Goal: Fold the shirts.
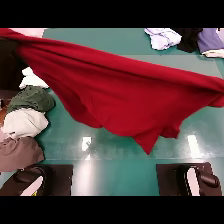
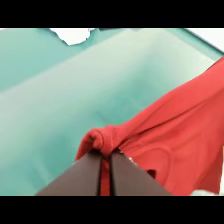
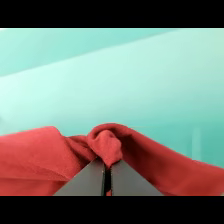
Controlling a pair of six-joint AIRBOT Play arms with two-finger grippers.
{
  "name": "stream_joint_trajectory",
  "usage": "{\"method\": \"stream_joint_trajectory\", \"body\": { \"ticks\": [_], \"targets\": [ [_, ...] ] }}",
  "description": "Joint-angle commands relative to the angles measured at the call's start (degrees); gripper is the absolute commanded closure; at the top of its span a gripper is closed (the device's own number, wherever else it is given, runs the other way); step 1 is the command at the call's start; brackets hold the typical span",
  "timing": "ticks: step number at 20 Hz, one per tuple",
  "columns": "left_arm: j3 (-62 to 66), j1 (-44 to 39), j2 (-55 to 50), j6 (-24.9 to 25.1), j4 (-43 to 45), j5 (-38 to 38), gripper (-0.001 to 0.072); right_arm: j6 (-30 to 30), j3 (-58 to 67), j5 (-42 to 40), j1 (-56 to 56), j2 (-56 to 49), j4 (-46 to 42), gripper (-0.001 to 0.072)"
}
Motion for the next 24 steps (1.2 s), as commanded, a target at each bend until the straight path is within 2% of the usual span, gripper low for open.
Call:
{"method": "stream_joint_trajectory", "body": {
  "ticks": [1, 4, 6, 11, 14, 16, 18, 20, 21, 22, 23, 24],
  "targets": [
    [-4.7, 0.0, -2.7, -0.7, 7.1, -0.9, 0.0682, -1.7, 3.8, 7.3, -5.5, -5.9, 7.1, 0.0700],
    [-9.6, 0.0, -11.6, -0.6, 7.8, 1.1, 0.0682, -1.6, 2.2, 8.2, -2.2, -13.4, 6.8, 0.0700],
    [-9.9, 0.0, -21.0, -0.2, 6.5, 1.6, 0.0681, -1.7, -1.5, 6.2, 4.2, -18.0, 6.4, 0.0700],
    [-9.7, 0.1, -39.2, -0.3, 4.0, 11.1, 0.0681, -2.5, -9.0, -15.2, 24.4, -30.6, 0.2, 0.0700],
    [-9.6, 0.1, -44.6, -0.3, 1.8, 14.8, 0.0680, -2.3, -7.8, -23.8, 28.2, -39.3, 0.0, 0.0699],
    [-9.4, 0.3, -45.1, -0.5, 2.0, 16.8, 0.0658, -2.3, -5.3, -25.9, 28.1, -43.8, -0.5, 0.0699],
    [-7.4, 1.3, -45.1, -1.0, 2.2, 16.1, 0.0146, -2.3, -1.7, -25.0, 27.0, -47.6, -1.2, 0.0698],
    [-3.8, 3.5, -45.1, -2.1, 2.2, 11.2, 0.0120, -2.3, 1.7, -23.2, 24.9, -49.7, -1.2, 0.0696],
    [-2.2, 4.7, -45.1, -2.3, 2.2, 8.2, 0.0120, -2.6, 3.3, -21.6, 23.8, -50.3, -1.2, 0.0609],
    [-0.8, 5.8, -45.1, -2.3, 2.0, 4.8, 0.0120, -2.8, 4.8, -20.1, 22.6, -50.7, -1.2, 0.0313],
    [-0.3, 6.5, -44.9, -2.6, 1.9, 1.8, 0.0121, -2.8, 6.4, -17.9, 21.0, -50.8, -1.2, 0.0106],
    [-0.6, 6.9, -44.6, -3.4, 1.9, -1.0, 0.0121, -2.8, 7.7, -15.9, 19.3, -50.6, -1.2, 0.0108]
  ]
}}
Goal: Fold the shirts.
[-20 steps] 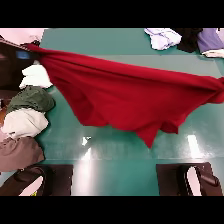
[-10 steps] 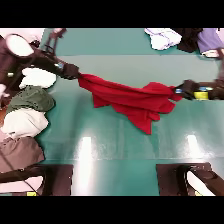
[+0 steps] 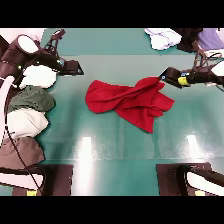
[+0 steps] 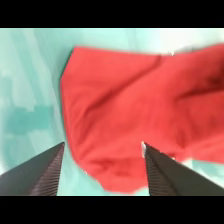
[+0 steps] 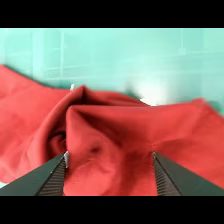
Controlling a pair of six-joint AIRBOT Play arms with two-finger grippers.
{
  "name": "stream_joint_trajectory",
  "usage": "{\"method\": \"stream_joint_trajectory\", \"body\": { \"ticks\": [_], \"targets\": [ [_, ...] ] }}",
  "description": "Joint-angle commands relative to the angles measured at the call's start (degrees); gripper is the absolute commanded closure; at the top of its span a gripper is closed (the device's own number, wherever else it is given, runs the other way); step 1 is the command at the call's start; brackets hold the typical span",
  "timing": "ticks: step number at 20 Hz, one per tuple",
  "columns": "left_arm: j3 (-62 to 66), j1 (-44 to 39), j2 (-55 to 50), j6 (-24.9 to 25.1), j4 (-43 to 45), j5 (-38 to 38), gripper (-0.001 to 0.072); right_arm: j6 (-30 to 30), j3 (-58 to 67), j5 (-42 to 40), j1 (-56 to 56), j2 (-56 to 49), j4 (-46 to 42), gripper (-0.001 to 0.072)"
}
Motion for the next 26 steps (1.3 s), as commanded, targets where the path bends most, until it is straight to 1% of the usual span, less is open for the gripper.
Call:
{"method": "stream_joint_trajectory", "body": {
  "ticks": [1, 3, 5, 7, 8, 10, 11, 12, 13, 14, 16, 17, 20, 22, 26],
  "targets": [
    [0.8, 1.9, 0.5, -1.2, -0.4, -10.0, 0.0159, -0.2, 4.9, 5.7, -5.3, -0.9, -0.3, 0.0114],
    [-4.6, 0.4, 2.7, -1.7, -2.7, -9.2, 0.0171, -0.2, 4.6, 5.3, -8.8, 2.1, -0.2, 0.0115],
    [-12.9, -3.3, 5.9, -3.5, -5.4, -4.2, 0.0171, -0.3, 2.7, 4.7, -11.9, 5.8, -0.2, 0.0115],
    [-20.7, -9.6, 8.3, -6.2, -6.2, 1.1, 0.0170, -1.2, 0.2, 4.5, -14.1, 8.9, -0.2, 0.0115],
    [-23.4, -13.7, 8.6, -6.7, -6.3, 3.3, 0.0171, -1.3, -1.2, 4.2, -14.8, 10.3, -0.1, 0.0115],
    [-26.3, -21.6, 8.1, -8.1, -5.5, 9.1, 0.0170, -1.5, -3.7, 3.8, -15.4, 12.0, -0.1, 0.0115],
    [-26.6, -24.6, 7.6, -10.4, -3.9, 12.7, 0.0171, -1.5, -4.4, 4.1, -15.4, 12.3, -0.1, 0.0115],
    [-26.6, -26.7, 6.8, -14.1, -2.7, 16.1, 0.0170, -1.5, -4.9, 4.4, -15.3, 12.7, -0.1, 0.0115],
    [-26.6, -27.6, 6.0, -16.9, -3.1, 17.9, 0.0171, -1.6, -5.0, 4.7, -15.3, 12.9, 0.0, 0.0115],
    [-26.6, -28.4, 4.9, -18.4, -3.8, 18.7, 0.0171, -1.8, -5.0, 4.9, -15.3, 13.2, 0.0, 0.0115],
    [-26.6, -30.2, 2.3, -18.8, -5.2, 19.1, 0.0171, -2.8, -5.0, 4.9, -15.3, 14.0, -0.1, 0.0115],
    [-26.6, -31.3, 1.4, -19.6, -5.4, 20.1, 0.0171, -3.2, -5.0, 4.9, -15.3, 14.4, -0.1, 0.0115],
    [-26.5, -33.1, -0.4, -19.7, -7.8, 24.3, 0.0171, -3.9, -5.0, 5.1, -15.3, 14.9, -0.1, 0.0115],
    [-26.4, -33.1, -1.6, -21.4, -7.8, 24.2, 0.0171, -4.0, -5.0, 5.5, -15.3, 14.9, -0.1, 0.0115],
    [-26.4, -33.1, -1.9, -22.9, -7.9, 28.0, 0.0171, -4.1, -5.0, 6.0, -15.3, 14.9, -0.1, 0.0115]
  ]
}}
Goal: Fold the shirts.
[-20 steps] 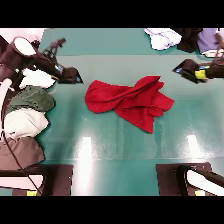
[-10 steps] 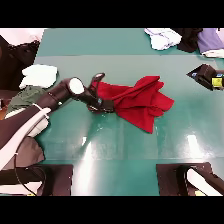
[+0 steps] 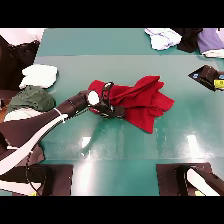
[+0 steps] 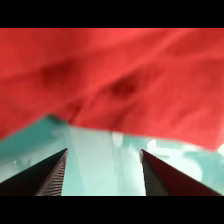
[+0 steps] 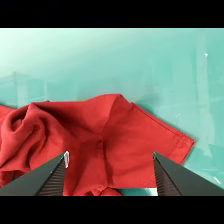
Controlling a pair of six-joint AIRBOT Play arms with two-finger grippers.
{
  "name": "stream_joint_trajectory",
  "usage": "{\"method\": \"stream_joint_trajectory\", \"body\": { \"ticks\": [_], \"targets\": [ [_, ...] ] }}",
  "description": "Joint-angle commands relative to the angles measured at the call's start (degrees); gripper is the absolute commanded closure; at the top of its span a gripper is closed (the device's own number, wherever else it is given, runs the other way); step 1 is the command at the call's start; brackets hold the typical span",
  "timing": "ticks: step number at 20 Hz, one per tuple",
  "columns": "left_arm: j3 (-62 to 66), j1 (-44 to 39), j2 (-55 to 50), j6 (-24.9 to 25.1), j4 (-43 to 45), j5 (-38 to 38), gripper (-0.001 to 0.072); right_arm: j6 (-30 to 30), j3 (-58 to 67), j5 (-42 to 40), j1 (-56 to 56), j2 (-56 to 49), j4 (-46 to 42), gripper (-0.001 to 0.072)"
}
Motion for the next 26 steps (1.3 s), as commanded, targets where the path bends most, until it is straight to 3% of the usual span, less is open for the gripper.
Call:
{"method": "stream_joint_trajectory", "body": {
  "ticks": [1, 11, 13, 15, 17, 18, 21, 26],
  "targets": [
    [0.0, -0.3, -0.6, -2.3, -0.4, 3.5, 0.0171, -0.2, 0.0, 0.7, 0.0, 0.1, 0.0, 0.0116],
    [0.0, -0.3, -2.5, -4.3, -0.1, 3.9, 0.0175, -0.2, 0.0, 2.5, 0.0, 0.1, 0.0, 0.0116],
    [0.0, -0.3, -2.5, -4.2, 0.1, 5.3, 0.0336, -0.2, 0.0, 2.6, 0.0, 0.1, 0.0, 0.0115],
    [0.0, -0.3, -2.5, -4.3, 0.1, 7.3, 0.0349, -0.2, 0.0, 3.0, 0.0, 0.1, 0.0, 0.0116],
    [0.0, -0.3, -2.5, -4.2, 0.1, 8.8, 0.0615, -0.2, 0.0, 3.3, 0.0, 0.1, -0.1, 0.0115],
    [0.0, -0.3, -2.5, -4.1, 0.1, 9.2, 0.0680, -0.2, 0.0, 3.6, 0.0, 0.1, -0.1, 0.0115],
    [2.8, -0.2, -2.4, 1.3, 2.3, 4.3, 0.0682, -0.8, 0.0, 4.9, -0.1, 0.1, -3.3, 0.0116],
    [7.0, -0.2, 7.1, 2.7, 29.4, -15.1, 0.0682, -0.8, -0.1, 13.4, 0.0, -6.1, -12.0, 0.0116]
  ]
}}
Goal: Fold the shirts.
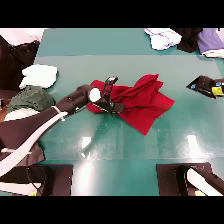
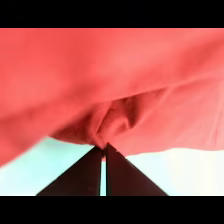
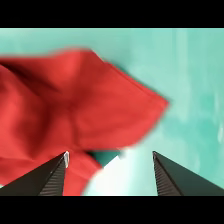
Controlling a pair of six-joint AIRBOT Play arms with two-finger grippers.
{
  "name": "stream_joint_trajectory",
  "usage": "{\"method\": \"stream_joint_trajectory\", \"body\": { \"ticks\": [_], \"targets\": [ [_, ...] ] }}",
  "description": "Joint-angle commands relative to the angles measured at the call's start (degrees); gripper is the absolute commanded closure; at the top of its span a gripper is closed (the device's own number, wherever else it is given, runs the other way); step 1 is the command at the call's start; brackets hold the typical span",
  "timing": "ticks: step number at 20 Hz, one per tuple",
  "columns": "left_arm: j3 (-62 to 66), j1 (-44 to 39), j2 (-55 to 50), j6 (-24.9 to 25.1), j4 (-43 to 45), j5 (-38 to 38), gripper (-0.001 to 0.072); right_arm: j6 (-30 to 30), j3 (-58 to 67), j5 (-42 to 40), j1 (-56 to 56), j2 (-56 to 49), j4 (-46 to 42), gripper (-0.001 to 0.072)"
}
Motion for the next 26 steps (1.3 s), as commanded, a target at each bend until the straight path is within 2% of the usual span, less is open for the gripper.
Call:
{"method": "stream_joint_trajectory", "body": {
  "ticks": [1, 3, 6, 11, 13, 18, 26],
  "targets": [
    [1.6, 0.1, 8.0, 3.1, 18.9, -14.2, 0.0682, -0.1, 0.0, 6.3, 0.3, -5.6, -4.4, 0.0117],
    [1.6, 0.1, 13.4, 4.8, 26.6, -21.0, 0.0682, -0.4, 0.0, 7.0, 2.2, -9.9, -4.5, 0.0155],
    [1.5, 0.1, 19.8, 5.4, 33.7, -26.7, 0.0682, -0.5, 0.0, 6.4, 5.8, -15.3, -4.4, 0.0155],
    [1.5, 0.1, 22.3, 5.4, 33.5, -26.9, 0.0681, -1.5, -2.0, 9.4, 14.4, -19.3, -3.9, 0.0155],
    [1.5, 0.1, 22.3, 5.3, 33.5, -26.7, 0.0681, -1.5, -6.3, 7.1, 17.6, -17.6, -3.4, 0.0155],
    [1.5, 0.1, 22.2, 5.3, 32.8, -26.2, 0.0680, -1.9, -17.4, -2.9, 21.6, -12.8, 10.1, 0.0155],
    [1.5, 0.1, 22.3, 5.3, 31.5, -26.3, 0.0680, 0.8, -23.0, -10.3, 30.7, -12.1, 10.6, 0.0156]
  ]
}}
